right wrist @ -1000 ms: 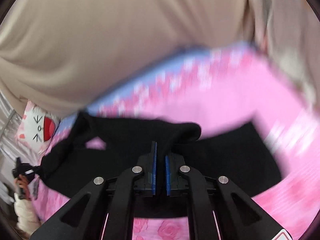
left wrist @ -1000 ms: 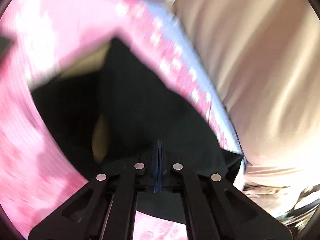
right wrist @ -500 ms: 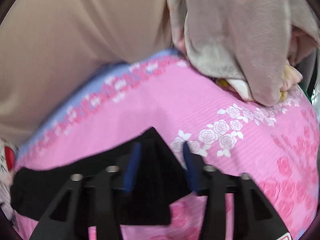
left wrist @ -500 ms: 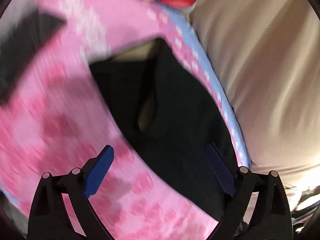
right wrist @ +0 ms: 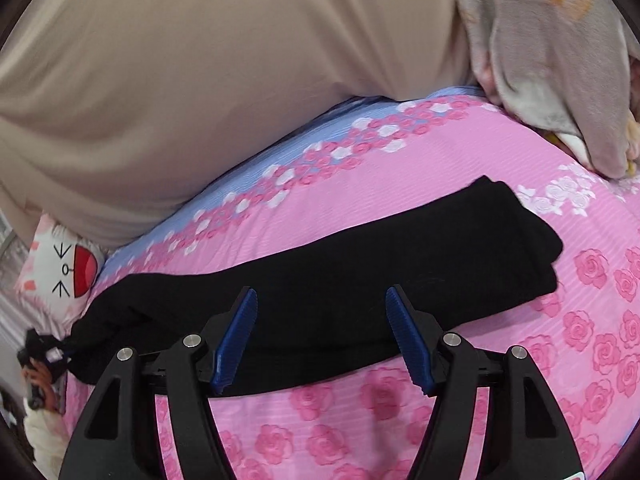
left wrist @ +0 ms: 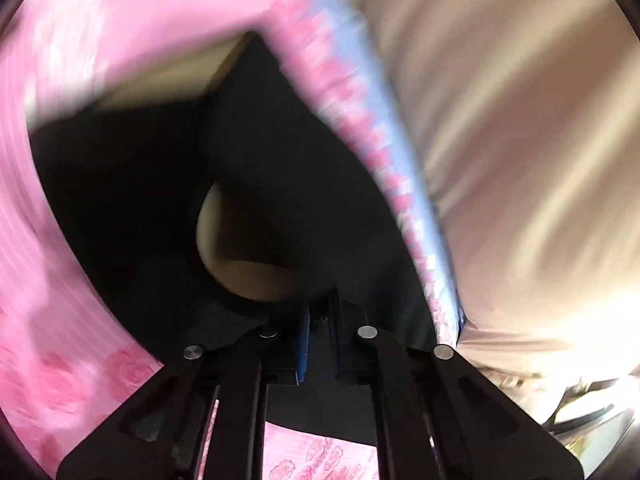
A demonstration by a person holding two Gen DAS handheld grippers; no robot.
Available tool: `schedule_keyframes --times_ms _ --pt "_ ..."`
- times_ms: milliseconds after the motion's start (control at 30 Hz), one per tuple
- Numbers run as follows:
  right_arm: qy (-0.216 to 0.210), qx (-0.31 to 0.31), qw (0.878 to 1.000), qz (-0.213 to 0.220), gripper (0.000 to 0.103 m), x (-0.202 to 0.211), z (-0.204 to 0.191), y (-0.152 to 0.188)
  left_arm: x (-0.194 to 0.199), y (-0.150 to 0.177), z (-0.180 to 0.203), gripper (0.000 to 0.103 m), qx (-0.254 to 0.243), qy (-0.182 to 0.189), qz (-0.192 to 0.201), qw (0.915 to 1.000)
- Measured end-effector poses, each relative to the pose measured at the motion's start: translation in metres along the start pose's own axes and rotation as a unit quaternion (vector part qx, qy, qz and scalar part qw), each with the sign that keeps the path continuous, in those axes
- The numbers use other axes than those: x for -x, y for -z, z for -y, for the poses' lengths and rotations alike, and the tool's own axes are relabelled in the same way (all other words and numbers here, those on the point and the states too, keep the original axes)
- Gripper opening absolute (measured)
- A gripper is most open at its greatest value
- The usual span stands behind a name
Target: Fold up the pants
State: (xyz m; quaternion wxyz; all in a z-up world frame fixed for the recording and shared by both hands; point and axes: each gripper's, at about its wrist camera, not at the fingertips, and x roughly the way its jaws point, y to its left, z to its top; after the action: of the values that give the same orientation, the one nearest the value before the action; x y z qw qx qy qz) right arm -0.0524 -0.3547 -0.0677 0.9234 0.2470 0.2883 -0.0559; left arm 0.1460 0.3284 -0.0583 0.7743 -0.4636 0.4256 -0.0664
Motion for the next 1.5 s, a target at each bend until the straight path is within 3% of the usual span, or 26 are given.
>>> schedule_keyframes --times_ms 67,133,233,267,300,367,400,433,467,500,533,667,833,933,1000,1033,1100,1233,1300,1333,1367,1400,1467,1500 --pt "-0.013 0.004 1.0 0.001 0.066 -0.001 -0.011 0.0 0.052 -0.005 0.017 0.006 -0.061 0.0 0.053 0.9967" --pt "-0.017 0.005 1.0 0.005 0.066 -0.002 -0.013 -0.002 0.087 -0.008 0.012 0.007 -0.074 -0.02 0.073 0.9943" --pt "-0.005 0.009 1.0 0.002 0.071 -0.011 -0.014 0.0 0.105 -0.01 -0.026 0.006 -0.05 -0.138 0.091 0.9851" --pt "-0.004 0.005 1.0 -0.002 0.071 -0.016 -0.012 0.002 0.104 -0.009 -0.039 0.006 -0.05 -0.201 0.107 0.9723" --pt "-0.008 -0.003 1.0 -0.009 0.071 -0.021 -0.01 0.003 0.1 -0.006 -0.053 0.006 -0.047 -0.233 0.106 0.9656" --pt "-0.019 -0.024 0.999 -0.021 0.071 -0.028 -0.008 0.005 0.091 0.002 -0.074 0.01 -0.026 -0.194 0.079 0.9775" --pt "-0.028 -0.031 0.999 -0.025 0.071 -0.03 -0.008 0.007 0.09 0.008 -0.077 0.021 -0.027 -0.17 0.071 0.9826" --pt "-0.035 -0.034 0.998 -0.028 0.071 -0.03 -0.01 0.008 0.09 0.013 -0.078 0.042 -0.028 -0.154 0.068 0.9853" --pt "-0.037 -0.032 0.998 -0.029 0.071 -0.031 -0.012 0.009 0.089 0.018 -0.075 0.055 -0.027 -0.149 0.073 0.9859" --pt "-0.036 -0.027 0.999 -0.031 0.071 -0.031 -0.015 0.01 0.086 0.021 -0.07 0.078 -0.023 -0.145 0.081 0.9859" --pt "-0.035 -0.022 0.999 -0.033 0.071 -0.032 -0.017 0.011 0.082 0.024 -0.065 0.084 -0.019 -0.138 0.091 0.986" --pt "-0.039 -0.023 0.998 -0.042 0.071 -0.033 -0.019 0.019 0.066 0.013 -0.058 0.084 -0.009 -0.115 0.091 0.9892" --pt "-0.037 -0.038 0.998 -0.039 0.071 -0.022 -0.007 0.023 0.054 0.01 -0.063 0.084 0.02 -0.133 0.09 0.9868" --pt "-0.005 -0.05 0.999 -0.018 0.071 -0.005 0.016 0.019 0.061 0.026 -0.04 0.084 -0.021 -0.173 0.123 0.977" --pt "0.03 -0.067 0.997 -0.004 0.071 0.007 0.043 0.011 0.065 0.042 -0.016 0.086 -0.067 -0.207 0.155 0.9636" --pt "0.037 -0.074 0.997 -0.002 0.071 0.008 0.051 0.008 0.062 0.049 -0.003 0.091 -0.089 -0.22 0.165 0.9573" --pt "0.05 -0.085 0.995 -0.007 0.071 0.006 0.073 -0.006 0.056 0.063 0.018 0.094 -0.119 -0.231 0.175 0.9497" --pt "0.087 -0.061 0.994 -0.034 0.071 -0.02 0.093 -0.033 0.021 0.09 0.054 0.094 -0.174 -0.242 0.156 0.9419" --pt "0.135 -0.055 0.987 -0.062 0.071 -0.045 0.104 -0.041 0.003 0.098 0.062 0.094 -0.183 -0.246 0.133 0.9424" --pt "0.15 -0.054 0.985 -0.072 0.069 -0.054 0.109 -0.041 0.0 0.102 0.062 0.094 -0.184 -0.246 0.126 0.9433" --pt "0.147 -0.048 0.984 -0.083 0.055 -0.063 0.11 -0.04 -0.01 0.104 0.064 0.094 -0.183 -0.248 0.115 0.9442" --pt "0.15 -0.029 0.985 -0.083 0.01 -0.065 0.105 -0.04 -0.016 0.106 0.064 0.094 -0.182 -0.253 0.11 0.9439" --pt "0.104 -0.003 0.99 -0.095 0.009 -0.062 0.088 -0.052 -0.029 0.108 0.063 0.094 -0.181 -0.273 0.1 0.9395" --pt "0.077 0.008 0.994 -0.077 0.009 -0.049 0.077 -0.063 -0.033 0.11 0.063 0.094 -0.182 -0.279 0.1 0.9375"
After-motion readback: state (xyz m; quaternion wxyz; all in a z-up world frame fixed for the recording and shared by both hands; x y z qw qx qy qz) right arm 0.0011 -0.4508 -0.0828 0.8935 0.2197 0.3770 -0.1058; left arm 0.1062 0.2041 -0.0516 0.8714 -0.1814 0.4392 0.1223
